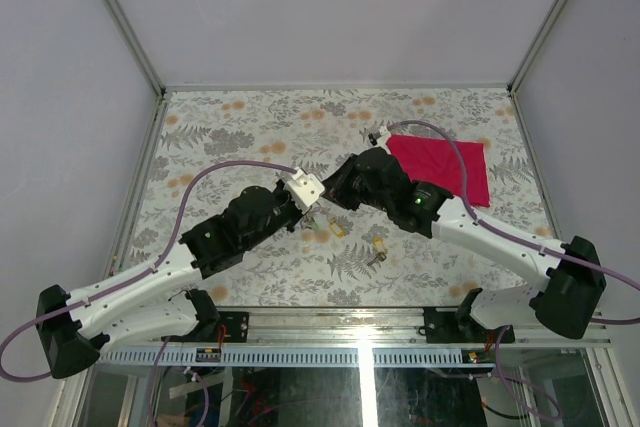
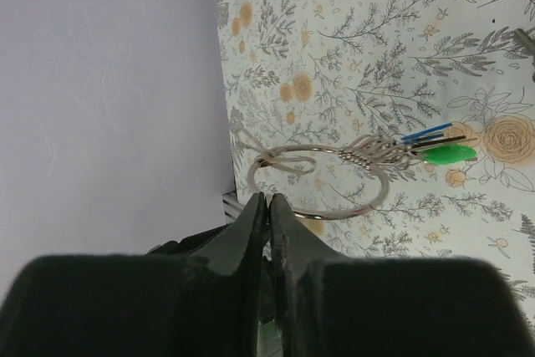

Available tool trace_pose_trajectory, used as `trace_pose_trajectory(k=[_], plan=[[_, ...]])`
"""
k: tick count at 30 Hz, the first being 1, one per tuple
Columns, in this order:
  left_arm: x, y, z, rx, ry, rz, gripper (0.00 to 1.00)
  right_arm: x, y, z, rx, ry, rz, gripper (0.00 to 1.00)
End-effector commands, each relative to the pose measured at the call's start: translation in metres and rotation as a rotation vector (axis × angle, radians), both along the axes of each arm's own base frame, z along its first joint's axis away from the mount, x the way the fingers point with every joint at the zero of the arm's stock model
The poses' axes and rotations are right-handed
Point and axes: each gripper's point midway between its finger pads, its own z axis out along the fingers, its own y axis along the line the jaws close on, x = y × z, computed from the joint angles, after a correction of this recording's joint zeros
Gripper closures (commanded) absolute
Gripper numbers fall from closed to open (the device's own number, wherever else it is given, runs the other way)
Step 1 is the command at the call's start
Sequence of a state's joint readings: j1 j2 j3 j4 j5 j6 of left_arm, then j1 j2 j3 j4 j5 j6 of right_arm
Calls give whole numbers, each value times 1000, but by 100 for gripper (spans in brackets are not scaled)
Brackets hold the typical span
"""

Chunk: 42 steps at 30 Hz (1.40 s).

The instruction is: Put the keys on the keyring

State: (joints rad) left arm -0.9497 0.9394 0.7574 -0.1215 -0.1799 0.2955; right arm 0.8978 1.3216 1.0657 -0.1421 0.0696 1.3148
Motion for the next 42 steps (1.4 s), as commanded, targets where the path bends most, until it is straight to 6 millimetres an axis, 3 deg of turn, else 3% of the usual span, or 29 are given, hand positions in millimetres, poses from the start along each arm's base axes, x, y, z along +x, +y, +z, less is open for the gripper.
trace_pose_trajectory(k=[1,5,15,20,30,37,42], plan=[[6,-9,46,-102,-100,-3,100,1,11,12,48,-41,20,97],[3,-9,48,-110,-98,-13,98,2,6,24,29,-113,33,100],[-24,0,77,-213,-144,-107,50,-20,-14,83,-60,-523,248,100],[-42,7,107,-358,-235,-164,42,-44,-20,113,-2,-684,351,100],[-54,1,149,-462,-317,-244,37,-63,-23,142,103,-752,396,100],[-53,-10,147,-425,-309,-283,37,-64,-24,150,122,-749,381,100],[-47,-16,135,-366,-283,-276,47,-65,-26,153,136,-750,372,100]])
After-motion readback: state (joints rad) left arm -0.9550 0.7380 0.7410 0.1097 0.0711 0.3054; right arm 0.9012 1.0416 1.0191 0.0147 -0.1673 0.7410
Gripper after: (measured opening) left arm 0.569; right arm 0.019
